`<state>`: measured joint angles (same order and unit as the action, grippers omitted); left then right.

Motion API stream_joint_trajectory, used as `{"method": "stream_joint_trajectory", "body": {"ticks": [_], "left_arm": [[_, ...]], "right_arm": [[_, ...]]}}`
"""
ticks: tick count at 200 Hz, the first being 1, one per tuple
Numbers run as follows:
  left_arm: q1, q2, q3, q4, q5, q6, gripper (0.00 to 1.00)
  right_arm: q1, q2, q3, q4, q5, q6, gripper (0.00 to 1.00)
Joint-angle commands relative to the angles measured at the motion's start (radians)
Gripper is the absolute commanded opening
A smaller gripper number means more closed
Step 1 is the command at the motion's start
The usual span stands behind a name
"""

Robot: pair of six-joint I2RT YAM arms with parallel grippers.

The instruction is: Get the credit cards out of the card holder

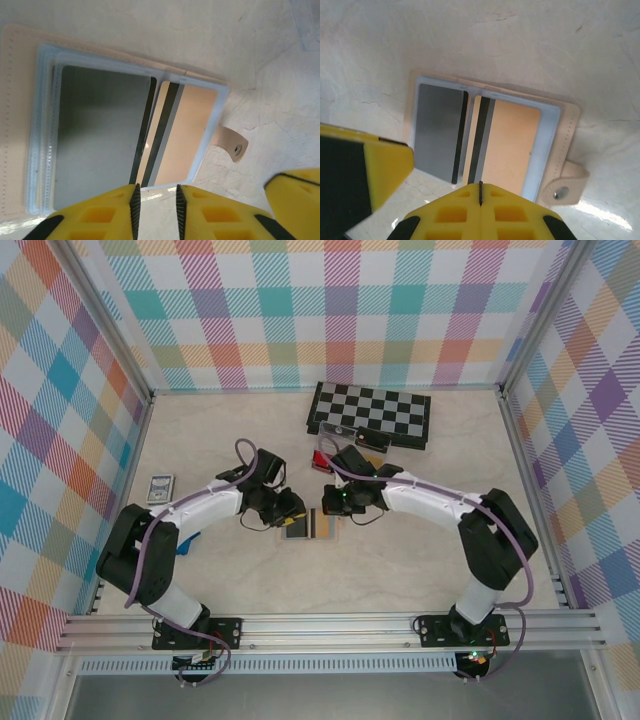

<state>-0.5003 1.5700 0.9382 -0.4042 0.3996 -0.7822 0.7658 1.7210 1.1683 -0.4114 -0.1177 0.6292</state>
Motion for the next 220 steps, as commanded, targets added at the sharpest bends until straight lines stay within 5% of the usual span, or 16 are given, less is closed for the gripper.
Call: {"method": "stream_joint_trajectory", "body": {"ticks": [1,88,220], "left_arm": [[0.008,0.020,-0.016,0.101,0.068,-0.054,0.24],[-0.010,0.134,0.030,0.117,0.109,-0.063,0.19],[-0.011,0.177,0.019,0.091,0.062,-0.006,0.24]], "right_arm": [[0.000,0.062,0.051,-0.052,-0.021,0.022,0.01],[-0.002,0.205,0.141,-0.179,0.045,0.078,0.00],[-0.023,0.273,0.121,-0.190,0.029,0.075,0.00]]}}
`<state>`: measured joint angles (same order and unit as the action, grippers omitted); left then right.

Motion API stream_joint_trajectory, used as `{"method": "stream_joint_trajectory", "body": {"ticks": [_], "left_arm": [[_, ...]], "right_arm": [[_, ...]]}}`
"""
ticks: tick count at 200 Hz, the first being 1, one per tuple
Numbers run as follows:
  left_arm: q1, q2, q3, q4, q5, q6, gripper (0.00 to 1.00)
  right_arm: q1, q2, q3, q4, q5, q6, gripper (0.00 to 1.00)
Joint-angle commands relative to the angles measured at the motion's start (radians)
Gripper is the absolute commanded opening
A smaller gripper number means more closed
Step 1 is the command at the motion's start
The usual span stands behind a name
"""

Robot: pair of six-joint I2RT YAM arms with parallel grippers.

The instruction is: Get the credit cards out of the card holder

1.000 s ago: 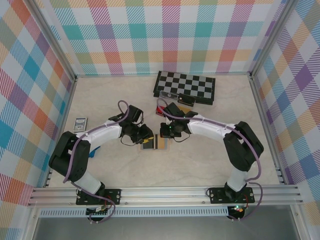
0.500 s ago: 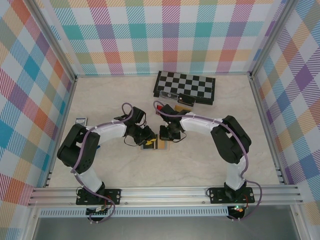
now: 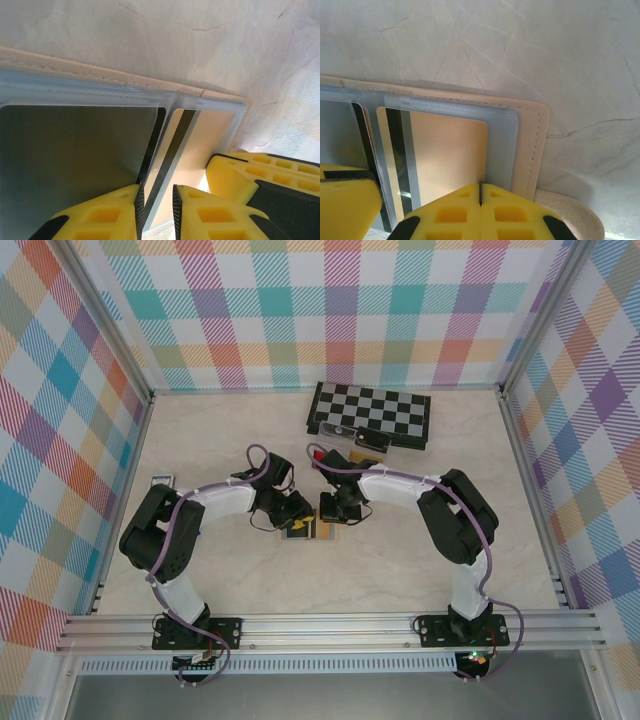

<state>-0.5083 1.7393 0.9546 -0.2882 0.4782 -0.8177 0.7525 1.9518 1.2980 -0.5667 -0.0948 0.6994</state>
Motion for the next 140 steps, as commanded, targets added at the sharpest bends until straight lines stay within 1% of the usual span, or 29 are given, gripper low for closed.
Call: {"method": "stream_joint_trajectory", "body": {"ticks": [1,30,78,115,140], "left_arm": [[-0.004,0.008,0.002,-0.025,-0.016,0.030,0.24],[-0.004,0.021,0.002,-0.033,-0.020,0.048,0.25],[-0.003,0.021,0.010,-0.097,-0.076,0.089,0.24],[-0.003,0.019,0.022,-0.097,-0.065,0.097,0.24],[-0.004,0.029,0.016,-0.084,-0.053,0.096,0.24]], "right_arm": [[-0.010,0.042,-0.010,-0.036,0.006,0.005,0.00],[-0.013,0.044,-0.021,-0.037,0.006,-0.005,0.00],[-0.025,0.026,-0.038,-0.039,0.023,-0.023,0.00],[-0.026,-0.006,-0.040,-0.009,0.003,-0.047,0.00],[-0.027,0.003,-0.018,-0.038,0.015,-0.043,0.00]]}}
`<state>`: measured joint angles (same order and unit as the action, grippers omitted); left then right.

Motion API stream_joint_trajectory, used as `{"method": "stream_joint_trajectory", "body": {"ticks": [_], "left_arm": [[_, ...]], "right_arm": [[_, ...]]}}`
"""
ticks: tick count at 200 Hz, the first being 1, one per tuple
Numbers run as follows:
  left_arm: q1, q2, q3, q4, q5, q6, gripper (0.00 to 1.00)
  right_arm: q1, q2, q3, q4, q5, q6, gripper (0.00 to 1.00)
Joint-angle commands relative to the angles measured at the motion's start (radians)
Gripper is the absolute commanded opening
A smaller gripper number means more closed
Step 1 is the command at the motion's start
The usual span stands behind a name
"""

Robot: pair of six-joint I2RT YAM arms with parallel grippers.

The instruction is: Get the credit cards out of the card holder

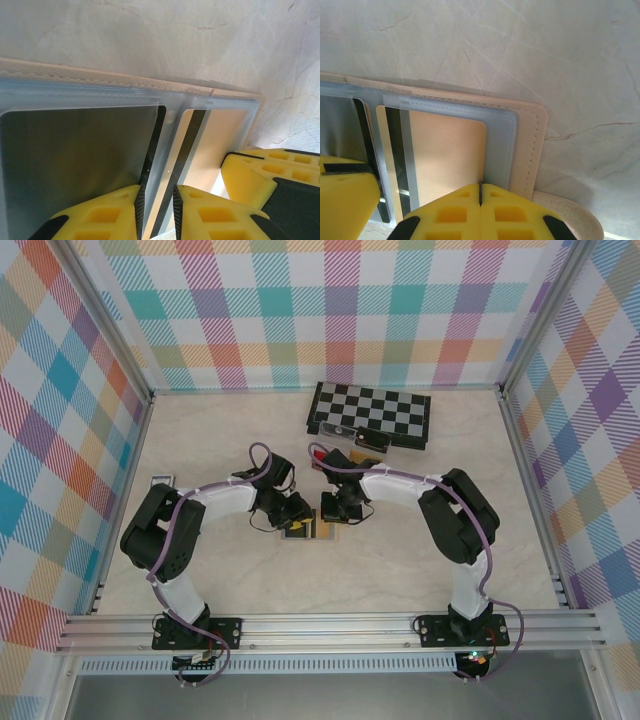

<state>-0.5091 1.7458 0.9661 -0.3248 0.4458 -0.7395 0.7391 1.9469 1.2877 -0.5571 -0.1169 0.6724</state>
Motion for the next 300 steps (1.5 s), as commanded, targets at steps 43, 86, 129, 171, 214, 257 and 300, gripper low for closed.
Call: {"method": "stream_joint_trajectory", "body": {"ticks": [43,86,129,171,214,257,300], "left_arm": [[-0.003,0.036,-0.007,-0.029,-0.003,0.015,0.24],[-0.003,0.057,-0.018,-0.002,0.029,0.014,0.24],[-0.003,0.072,-0.018,0.005,0.036,0.015,0.24],[-0.003,0.071,-0.017,0.010,0.046,0.016,0.24],[0.013,0.049,-0.045,0.112,0.115,0.008,0.21],[0.030,0.015,-0.085,0.208,0.168,0.005,0.16],[0.030,0.000,-0.080,0.173,0.159,0.026,0.08]], "right_arm": [[-0.014,0.051,-0.024,-0.038,-0.002,0.001,0.00],[-0.016,0.080,-0.048,-0.004,-0.058,0.007,0.00],[-0.020,0.093,-0.051,0.001,-0.081,0.004,0.00],[-0.023,0.096,-0.054,0.001,-0.084,0.004,0.00],[-0.023,0.099,-0.057,-0.003,-0.075,0.003,0.00],[-0.023,0.103,-0.062,-0.004,-0.073,0.003,0.00],[-0.023,0.103,-0.064,-0.004,-0.072,0.005,0.00]]}}
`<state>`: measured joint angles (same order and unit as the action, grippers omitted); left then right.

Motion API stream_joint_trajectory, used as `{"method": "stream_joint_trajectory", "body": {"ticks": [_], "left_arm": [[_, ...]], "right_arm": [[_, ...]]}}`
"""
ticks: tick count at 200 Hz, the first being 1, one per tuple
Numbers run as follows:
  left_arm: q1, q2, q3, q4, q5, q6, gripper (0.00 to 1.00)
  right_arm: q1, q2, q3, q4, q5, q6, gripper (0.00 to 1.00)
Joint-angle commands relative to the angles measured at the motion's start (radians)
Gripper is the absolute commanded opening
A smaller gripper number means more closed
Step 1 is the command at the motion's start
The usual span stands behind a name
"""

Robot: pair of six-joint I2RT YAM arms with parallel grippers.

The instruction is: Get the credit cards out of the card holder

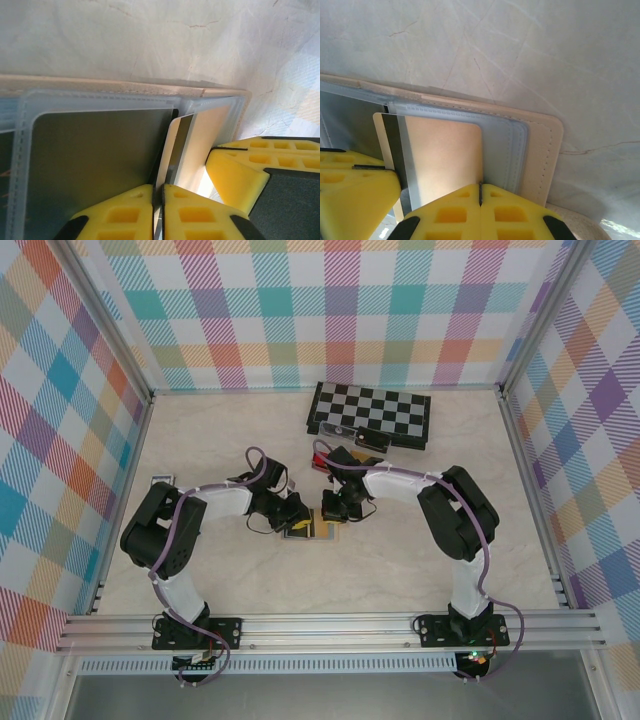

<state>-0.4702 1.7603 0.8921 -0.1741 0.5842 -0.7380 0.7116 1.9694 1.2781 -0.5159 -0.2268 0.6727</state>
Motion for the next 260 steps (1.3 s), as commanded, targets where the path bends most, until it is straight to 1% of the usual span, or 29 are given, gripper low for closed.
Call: {"method": "stream_joint_trajectory", "body": {"ticks": [1,46,64,67,80,143,170,199,228,260], "left_arm": [[-0.008,-0.015,-0.005,0.021,0.019,0.025,0.08],[-0.003,-0.028,0.013,-0.078,-0.031,0.085,0.00],[0.001,-0.034,0.020,-0.095,-0.047,0.103,0.00],[0.002,-0.034,0.019,-0.125,-0.048,0.104,0.00],[0.005,-0.042,0.019,-0.143,-0.053,0.111,0.00],[0.026,-0.107,0.033,-0.226,-0.091,0.156,0.00],[0.036,-0.122,0.033,-0.255,-0.108,0.173,0.00],[0.050,-0.147,0.042,-0.296,-0.129,0.194,0.00],[0.065,-0.189,0.079,-0.390,-0.148,0.234,0.00],[0.071,-0.277,0.132,-0.505,-0.177,0.283,0.00]], "right_arm": [[0.005,0.080,-0.054,-0.045,0.038,0.005,0.00],[0.003,0.075,-0.059,-0.047,0.052,0.008,0.01],[0.003,0.071,-0.060,-0.047,0.053,0.012,0.03],[0.003,0.070,-0.060,-0.047,0.055,0.011,0.04],[0.003,0.065,-0.063,-0.048,0.057,0.013,0.04],[-0.004,0.042,-0.063,-0.050,0.066,0.009,0.05],[-0.005,0.012,-0.071,-0.026,0.049,0.008,0.08],[-0.006,-0.019,-0.063,-0.014,0.043,-0.002,0.10],[-0.006,-0.041,-0.046,-0.009,0.044,-0.007,0.10],[-0.006,-0.121,-0.060,0.026,0.054,0.001,0.10]]}}
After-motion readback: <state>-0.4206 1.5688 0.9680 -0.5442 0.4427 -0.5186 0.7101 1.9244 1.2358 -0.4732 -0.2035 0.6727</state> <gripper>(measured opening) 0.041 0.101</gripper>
